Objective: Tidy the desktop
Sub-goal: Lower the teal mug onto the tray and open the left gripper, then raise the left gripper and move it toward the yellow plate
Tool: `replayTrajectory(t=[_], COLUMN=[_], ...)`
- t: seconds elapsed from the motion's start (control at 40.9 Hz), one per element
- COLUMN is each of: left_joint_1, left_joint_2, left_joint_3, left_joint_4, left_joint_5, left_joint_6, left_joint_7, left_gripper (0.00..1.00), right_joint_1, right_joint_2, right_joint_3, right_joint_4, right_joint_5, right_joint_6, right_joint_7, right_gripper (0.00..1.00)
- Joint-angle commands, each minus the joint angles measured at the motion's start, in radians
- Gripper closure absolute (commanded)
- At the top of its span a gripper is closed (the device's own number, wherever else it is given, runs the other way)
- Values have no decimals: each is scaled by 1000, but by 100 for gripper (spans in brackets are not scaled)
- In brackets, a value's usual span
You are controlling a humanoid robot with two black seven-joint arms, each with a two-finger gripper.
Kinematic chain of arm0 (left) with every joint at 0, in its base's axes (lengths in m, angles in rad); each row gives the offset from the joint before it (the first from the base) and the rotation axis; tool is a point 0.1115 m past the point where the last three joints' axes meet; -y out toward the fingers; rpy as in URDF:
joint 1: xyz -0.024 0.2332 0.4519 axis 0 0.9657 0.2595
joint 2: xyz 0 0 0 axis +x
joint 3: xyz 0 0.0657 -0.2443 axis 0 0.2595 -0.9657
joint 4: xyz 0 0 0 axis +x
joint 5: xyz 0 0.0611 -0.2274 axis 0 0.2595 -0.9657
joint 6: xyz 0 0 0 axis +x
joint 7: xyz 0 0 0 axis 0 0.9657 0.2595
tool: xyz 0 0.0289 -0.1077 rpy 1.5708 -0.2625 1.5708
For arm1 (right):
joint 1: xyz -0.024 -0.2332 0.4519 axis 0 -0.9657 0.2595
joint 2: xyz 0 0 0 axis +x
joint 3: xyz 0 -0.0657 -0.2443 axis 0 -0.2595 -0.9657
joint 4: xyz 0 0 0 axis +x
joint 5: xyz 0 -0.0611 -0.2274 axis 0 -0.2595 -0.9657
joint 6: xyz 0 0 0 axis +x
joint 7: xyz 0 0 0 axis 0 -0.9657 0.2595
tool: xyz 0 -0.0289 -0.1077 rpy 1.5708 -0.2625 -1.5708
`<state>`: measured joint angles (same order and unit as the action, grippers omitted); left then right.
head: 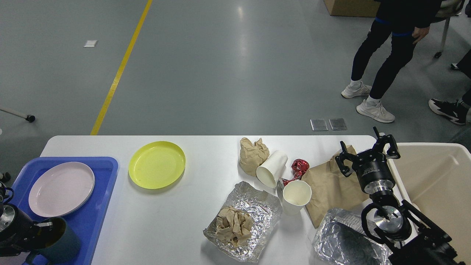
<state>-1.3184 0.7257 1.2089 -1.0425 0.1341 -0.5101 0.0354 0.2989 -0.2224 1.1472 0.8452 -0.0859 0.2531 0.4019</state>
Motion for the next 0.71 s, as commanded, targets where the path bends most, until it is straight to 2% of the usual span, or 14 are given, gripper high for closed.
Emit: replayTrajectory(t=[0.0, 0.073, 0.171, 0.195, 0.244, 0.269, 0.293, 0.684], left_joint_1=[7, 5, 4, 2, -1, -1, -4, -33], left_joint_2=[-2, 0, -2, -3, -3, -2, 0, 27], left_joint_3=[0, 1, 3, 1, 1, 1, 1, 27], left_joint_4=[-7, -7, -24, -37, -45, -48, -59, -74], left_joint_5=[-4, -5, -19, -19, -19, -19, -19, -17], left_joint_6=[16, 28, 53, 74, 102, 114, 119, 131], left_joint_7=[3, 3, 3, 3, 3, 1, 3, 9], left_gripper=[97, 85, 56, 37, 17, 11, 8, 7], right_joint_1=[0, -1, 0, 0, 0, 0, 0, 0], right_joint_2=[0, 0, 0, 0, 0, 0, 0, 0], right_joint_3=[0, 0, 0, 0, 0, 0, 0, 0], right_joint_4=[0, 0, 0, 0, 0, 0, 0, 2], right_joint_5=[0, 0, 0, 0, 0, 0, 0, 0], right_joint_6=[0, 0, 0, 0, 0, 0, 0, 0], right_joint_7=[0, 0, 0, 0, 0, 0, 0, 0], right_gripper=[0, 0, 0, 0, 0, 0, 0, 0])
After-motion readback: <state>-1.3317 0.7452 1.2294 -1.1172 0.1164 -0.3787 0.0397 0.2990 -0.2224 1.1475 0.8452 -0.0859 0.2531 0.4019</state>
